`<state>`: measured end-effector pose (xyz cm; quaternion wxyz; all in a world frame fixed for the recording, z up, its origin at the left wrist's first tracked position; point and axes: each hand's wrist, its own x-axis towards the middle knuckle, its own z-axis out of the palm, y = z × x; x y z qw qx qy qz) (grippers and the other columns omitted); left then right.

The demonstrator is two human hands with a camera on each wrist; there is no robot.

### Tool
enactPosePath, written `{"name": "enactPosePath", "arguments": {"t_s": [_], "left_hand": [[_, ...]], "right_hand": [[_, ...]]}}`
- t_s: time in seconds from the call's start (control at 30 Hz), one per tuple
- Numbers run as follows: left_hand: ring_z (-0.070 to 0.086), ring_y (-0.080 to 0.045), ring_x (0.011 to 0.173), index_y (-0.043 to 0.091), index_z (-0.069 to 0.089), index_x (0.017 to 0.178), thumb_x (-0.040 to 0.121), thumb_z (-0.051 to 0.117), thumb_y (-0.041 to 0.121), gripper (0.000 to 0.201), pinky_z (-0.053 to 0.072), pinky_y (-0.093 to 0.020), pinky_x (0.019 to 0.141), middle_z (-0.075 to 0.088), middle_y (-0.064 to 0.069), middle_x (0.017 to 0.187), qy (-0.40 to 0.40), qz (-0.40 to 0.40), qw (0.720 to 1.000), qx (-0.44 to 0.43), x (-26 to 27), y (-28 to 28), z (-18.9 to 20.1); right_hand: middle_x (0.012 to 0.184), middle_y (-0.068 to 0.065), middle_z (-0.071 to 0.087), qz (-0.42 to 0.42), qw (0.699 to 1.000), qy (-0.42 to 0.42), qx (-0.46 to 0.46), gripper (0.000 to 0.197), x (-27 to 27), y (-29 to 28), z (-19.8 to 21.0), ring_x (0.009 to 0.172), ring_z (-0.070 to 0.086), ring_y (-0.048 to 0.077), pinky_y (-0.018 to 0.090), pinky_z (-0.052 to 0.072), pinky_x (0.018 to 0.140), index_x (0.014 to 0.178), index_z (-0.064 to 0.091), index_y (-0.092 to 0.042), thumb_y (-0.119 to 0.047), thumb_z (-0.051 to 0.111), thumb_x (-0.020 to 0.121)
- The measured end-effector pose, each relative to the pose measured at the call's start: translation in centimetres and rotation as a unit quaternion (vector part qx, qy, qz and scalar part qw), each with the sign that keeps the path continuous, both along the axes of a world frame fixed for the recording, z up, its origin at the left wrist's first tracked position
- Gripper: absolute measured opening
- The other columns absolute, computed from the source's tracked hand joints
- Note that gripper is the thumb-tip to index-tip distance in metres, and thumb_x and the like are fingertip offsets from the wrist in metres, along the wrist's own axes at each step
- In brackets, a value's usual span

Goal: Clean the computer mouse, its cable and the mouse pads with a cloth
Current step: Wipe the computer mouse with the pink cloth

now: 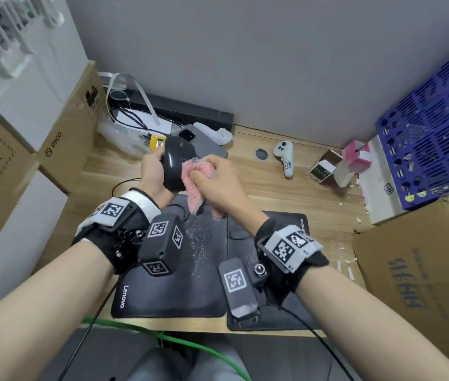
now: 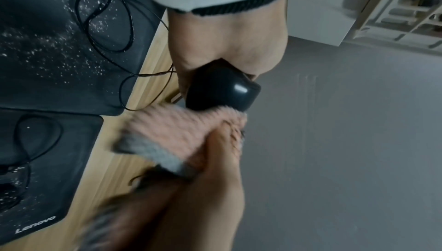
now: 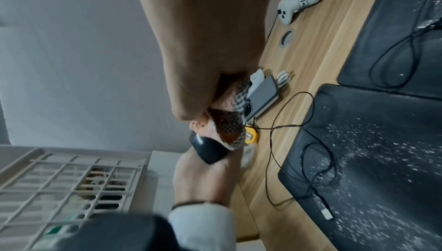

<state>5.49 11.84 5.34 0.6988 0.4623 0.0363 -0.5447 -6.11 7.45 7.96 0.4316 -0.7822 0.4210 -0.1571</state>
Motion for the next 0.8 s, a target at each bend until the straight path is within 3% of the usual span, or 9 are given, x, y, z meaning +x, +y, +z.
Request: {"name": "enactPosePath", "arguments": {"t_s": [0.07, 0.17, 0.27, 0.37, 0.47, 0.6, 0.7, 0.8], "left_hand": [[0.065, -0.020, 0.076, 0.011, 0.065, 0.094, 0.098, 0.038, 0.032, 0.034, 0.057, -0.028, 0.070, 0.067, -0.007, 0.086, -0.001, -0.045, 0.999, -0.027, -0.5, 0.6, 0.3], [0.064, -0.015, 0.060, 0.012, 0.064, 0.087, 0.099, 0.038, 0.027, 0.032, 0.054, -0.021, 0.057, 0.067, -0.003, 0.074, -0.013, -0.059, 0.997, -0.043, -1.0, 0.9, 0.8], [0.066, -0.019, 0.067, 0.011, 0.064, 0.090, 0.098, 0.039, 0.032, 0.033, 0.055, -0.027, 0.065, 0.067, -0.006, 0.077, 0.007, -0.007, 1.000, -0.021, -0.2, 0.9, 0.7], [0.061, -0.019, 0.059, 0.011, 0.060, 0.083, 0.096, 0.039, 0.033, 0.034, 0.051, -0.025, 0.062, 0.061, -0.008, 0.070, 0.046, 0.055, 0.997, 0.009, 0.5, 0.7, 0.1], [0.065, -0.019, 0.066, 0.011, 0.063, 0.088, 0.098, 0.035, 0.032, 0.036, 0.054, -0.027, 0.065, 0.066, -0.007, 0.076, 0.016, -0.008, 1.000, -0.024, -0.4, 1.0, 0.9], [0.063, -0.016, 0.060, 0.012, 0.064, 0.086, 0.098, 0.040, 0.030, 0.032, 0.052, -0.026, 0.063, 0.067, -0.003, 0.074, -0.018, -0.068, 0.997, -0.035, -1.5, 1.4, 1.6], [0.063, -0.018, 0.064, 0.010, 0.063, 0.090, 0.098, 0.040, 0.029, 0.031, 0.054, -0.024, 0.061, 0.066, -0.004, 0.073, -0.025, -0.024, 0.999, -0.009, -1.1, 0.8, 1.3], [0.062, -0.017, 0.054, 0.011, 0.061, 0.082, 0.097, 0.040, 0.030, 0.032, 0.052, -0.020, 0.053, 0.063, -0.004, 0.065, 0.014, 0.039, 0.999, 0.024, -0.4, 0.4, 0.3]], "right_hand": [[0.087, 0.005, 0.069, -0.049, 0.999, -0.005, 0.011, 0.011, 0.7, -1.4, 0.2, 0.092, 0.065, 0.033, 0.047, 0.053, 0.082, 0.084, 0.060, -0.024, -0.035, 0.058, 0.081], [0.080, 0.004, 0.065, -0.089, 0.995, -0.024, 0.039, 0.011, 1.0, -2.7, 0.5, 0.089, 0.066, 0.036, 0.044, 0.052, 0.076, 0.074, 0.053, -0.025, -0.031, 0.057, 0.082], [0.075, 0.003, 0.068, -0.053, 0.997, -0.024, 0.041, 0.012, 0.9, -1.0, 0.5, 0.073, 0.065, 0.028, 0.043, 0.053, 0.069, 0.081, 0.059, -0.021, -0.032, 0.059, 0.083], [0.072, -0.003, 0.065, 0.014, 0.999, -0.005, 0.052, 0.007, 0.7, 0.4, 0.4, 0.070, 0.062, 0.018, 0.034, 0.051, 0.066, 0.081, 0.061, -0.023, -0.027, 0.064, 0.085], [0.077, 0.001, 0.069, -0.010, 0.998, -0.008, 0.053, 0.005, 0.7, -1.5, 0.8, 0.072, 0.066, 0.019, 0.035, 0.052, 0.064, 0.084, 0.063, -0.024, -0.028, 0.063, 0.085], [0.074, 0.006, 0.067, -0.088, 0.994, -0.024, 0.054, 0.009, 1.0, -3.8, 1.0, 0.073, 0.067, 0.029, 0.038, 0.049, 0.057, 0.084, 0.063, -0.017, -0.026, 0.061, 0.084], [0.071, 0.006, 0.068, -0.080, 0.995, -0.028, 0.053, 0.009, 0.9, -2.5, 0.3, 0.070, 0.067, 0.029, 0.041, 0.053, 0.063, 0.080, 0.061, -0.018, -0.026, 0.059, 0.082], [0.071, -0.001, 0.065, -0.008, 0.999, 0.002, 0.053, 0.007, 0.3, -0.1, -0.2, 0.069, 0.062, 0.017, 0.031, 0.049, 0.065, 0.082, 0.061, -0.018, -0.024, 0.062, 0.085]]}}
